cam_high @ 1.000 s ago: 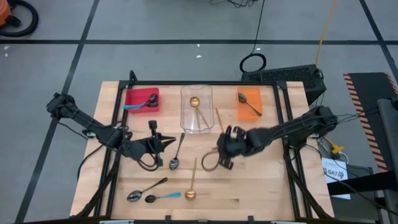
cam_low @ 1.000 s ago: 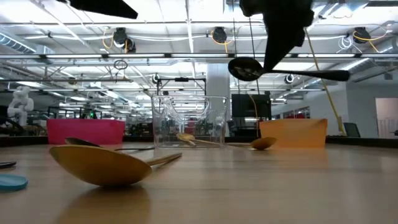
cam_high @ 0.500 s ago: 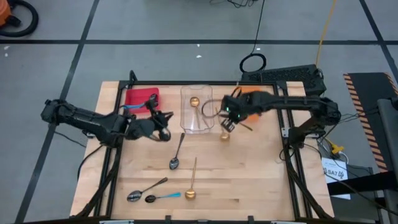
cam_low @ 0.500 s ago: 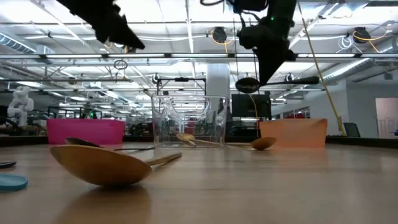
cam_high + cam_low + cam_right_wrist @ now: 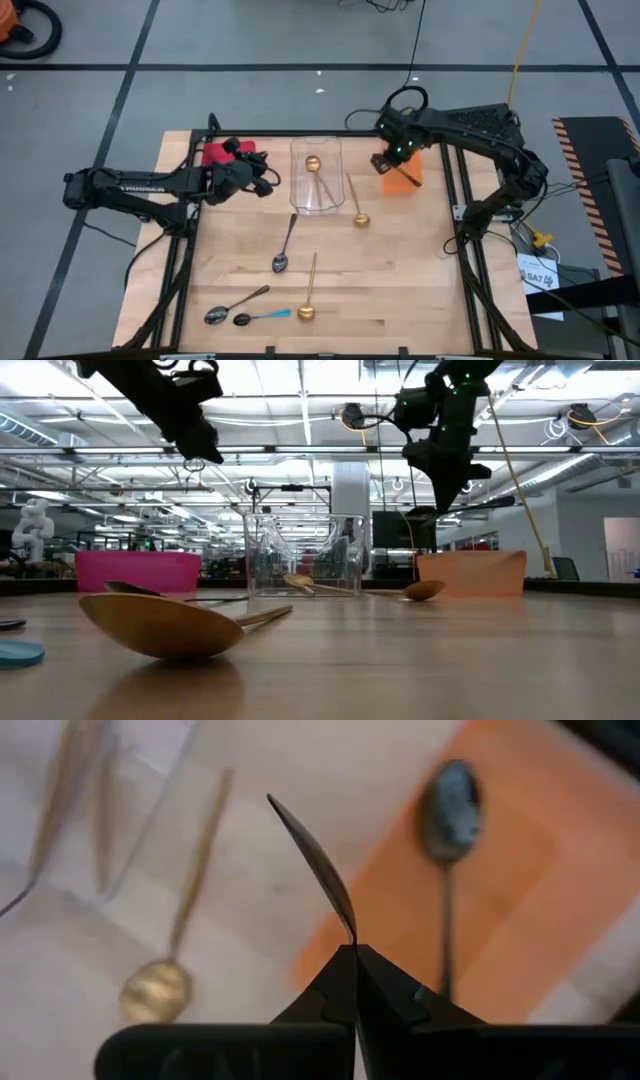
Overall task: Sort silverware by color (type)
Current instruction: Put the black spoon into the orange bin, then put the gold spoon into the transparent bin
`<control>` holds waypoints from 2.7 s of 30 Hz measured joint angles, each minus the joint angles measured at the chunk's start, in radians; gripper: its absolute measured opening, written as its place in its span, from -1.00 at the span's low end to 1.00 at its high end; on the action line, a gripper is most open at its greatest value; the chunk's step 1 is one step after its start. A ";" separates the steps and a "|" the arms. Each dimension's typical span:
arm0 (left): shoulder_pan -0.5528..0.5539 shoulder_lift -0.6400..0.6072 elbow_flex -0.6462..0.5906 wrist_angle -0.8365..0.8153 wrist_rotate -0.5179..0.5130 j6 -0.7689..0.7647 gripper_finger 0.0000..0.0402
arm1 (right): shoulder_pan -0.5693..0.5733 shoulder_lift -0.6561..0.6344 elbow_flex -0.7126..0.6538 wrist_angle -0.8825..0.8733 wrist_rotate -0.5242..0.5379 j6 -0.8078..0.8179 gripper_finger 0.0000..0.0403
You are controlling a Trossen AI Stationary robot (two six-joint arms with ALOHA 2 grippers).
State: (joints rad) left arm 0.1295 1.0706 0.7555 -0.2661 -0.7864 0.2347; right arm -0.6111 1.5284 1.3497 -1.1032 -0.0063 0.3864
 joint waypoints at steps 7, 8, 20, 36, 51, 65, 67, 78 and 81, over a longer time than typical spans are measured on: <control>0.060 0.002 0.000 -0.095 0.000 -0.075 -0.82 | -0.132 0.000 0.001 -0.002 -0.025 -0.014 -1.00; 0.065 0.002 0.000 -0.104 0.000 -0.082 -0.82 | -0.144 0.000 0.001 -0.002 -0.024 -0.014 -1.00; 0.082 0.003 0.000 -0.147 0.000 -0.117 -0.82 | -0.220 0.002 0.001 0.015 -0.023 0.004 -1.00; 0.082 0.003 0.000 -0.168 0.001 -0.133 -0.82 | -0.228 0.010 0.001 0.028 -0.022 0.092 -1.00; 0.082 0.003 0.000 -0.203 0.001 -0.161 -0.82 | -0.227 0.010 -0.150 0.216 -0.025 0.171 -1.00; 0.082 0.003 0.000 -0.205 0.001 -0.166 -0.82 | -0.227 0.010 -0.179 0.274 -0.019 0.177 -1.00; 0.082 0.003 0.000 -0.205 0.001 -0.166 -0.82 | -0.227 0.010 -0.179 0.278 -0.017 0.186 -1.00; 0.081 0.003 0.000 -0.211 0.002 -0.168 -0.82 | -0.227 0.010 -0.179 0.277 -0.016 0.196 -0.77; 0.081 0.003 0.000 -0.211 0.002 -0.169 -0.82 | -0.227 0.010 -0.179 0.277 -0.016 0.196 -0.70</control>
State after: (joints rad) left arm 0.2108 1.0733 0.7551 -0.4770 -0.7845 0.0662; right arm -0.8383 1.5383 1.1706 -0.8265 -0.0227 0.5819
